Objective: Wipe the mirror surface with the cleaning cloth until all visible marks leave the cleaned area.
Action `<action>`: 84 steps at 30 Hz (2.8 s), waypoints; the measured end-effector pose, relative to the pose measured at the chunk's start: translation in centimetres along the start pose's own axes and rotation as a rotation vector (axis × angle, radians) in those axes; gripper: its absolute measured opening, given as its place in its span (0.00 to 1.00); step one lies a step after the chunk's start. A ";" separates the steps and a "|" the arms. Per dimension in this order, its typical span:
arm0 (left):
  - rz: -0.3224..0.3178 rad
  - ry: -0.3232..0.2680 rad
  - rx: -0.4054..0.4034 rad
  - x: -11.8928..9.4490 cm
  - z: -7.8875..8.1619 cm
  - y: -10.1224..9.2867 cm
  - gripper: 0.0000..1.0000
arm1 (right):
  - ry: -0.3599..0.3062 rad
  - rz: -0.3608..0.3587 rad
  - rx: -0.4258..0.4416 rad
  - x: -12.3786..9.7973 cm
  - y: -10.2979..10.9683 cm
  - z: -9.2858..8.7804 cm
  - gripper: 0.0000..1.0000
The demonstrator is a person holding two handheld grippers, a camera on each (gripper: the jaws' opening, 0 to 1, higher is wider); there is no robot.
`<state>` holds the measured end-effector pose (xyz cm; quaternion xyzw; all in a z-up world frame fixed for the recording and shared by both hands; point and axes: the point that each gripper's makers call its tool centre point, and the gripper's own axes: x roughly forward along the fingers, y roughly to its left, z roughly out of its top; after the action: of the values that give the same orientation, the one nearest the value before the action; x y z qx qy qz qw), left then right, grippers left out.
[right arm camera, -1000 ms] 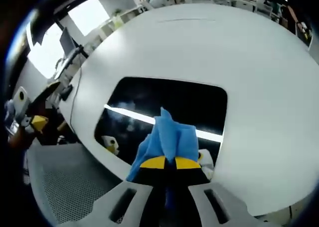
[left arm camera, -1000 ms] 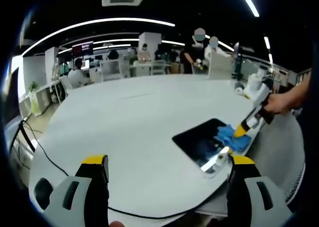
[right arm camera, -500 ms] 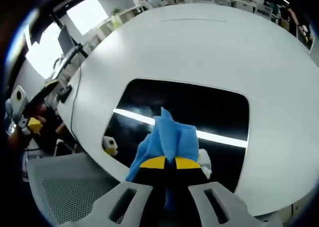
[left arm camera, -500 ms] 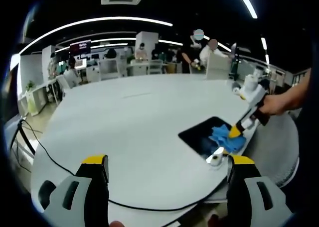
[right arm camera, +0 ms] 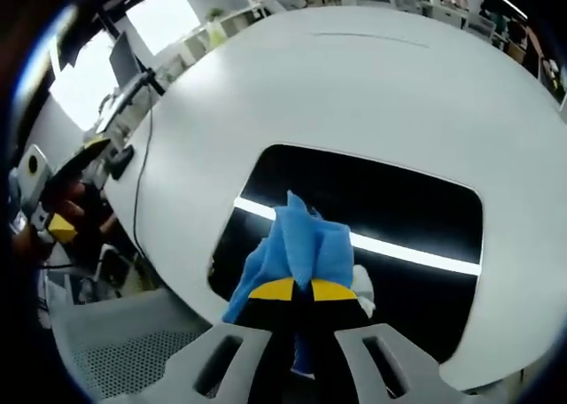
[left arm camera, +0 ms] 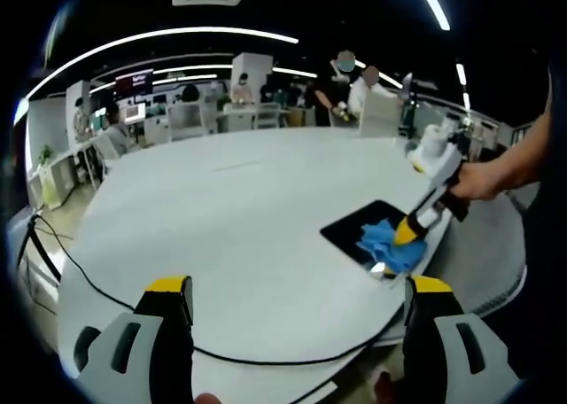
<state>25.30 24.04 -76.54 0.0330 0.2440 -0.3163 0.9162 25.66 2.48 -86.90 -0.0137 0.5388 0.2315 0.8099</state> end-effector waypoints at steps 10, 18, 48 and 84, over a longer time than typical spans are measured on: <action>-0.002 -0.022 -0.016 -0.4 0.9 1.2 1.00 | -0.007 0.032 -0.015 1.3 3.5 1.1 0.00; -0.026 -0.017 -0.033 -0.6 1.1 0.5 1.00 | 0.013 0.025 -0.009 1.4 4.1 0.9 0.00; 0.086 -0.030 -0.009 -1.7 0.5 2.5 1.00 | 0.008 0.059 -0.002 1.6 4.4 1.3 0.00; 0.053 -0.004 -0.061 -1.9 -1.0 0.3 1.00 | 0.014 0.030 -0.046 4.4 1.8 8.7 0.00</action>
<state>23.78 25.54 -76.61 0.0107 0.2506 -0.2843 0.9254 33.84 8.02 -86.75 -0.0258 0.5390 0.2561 0.8020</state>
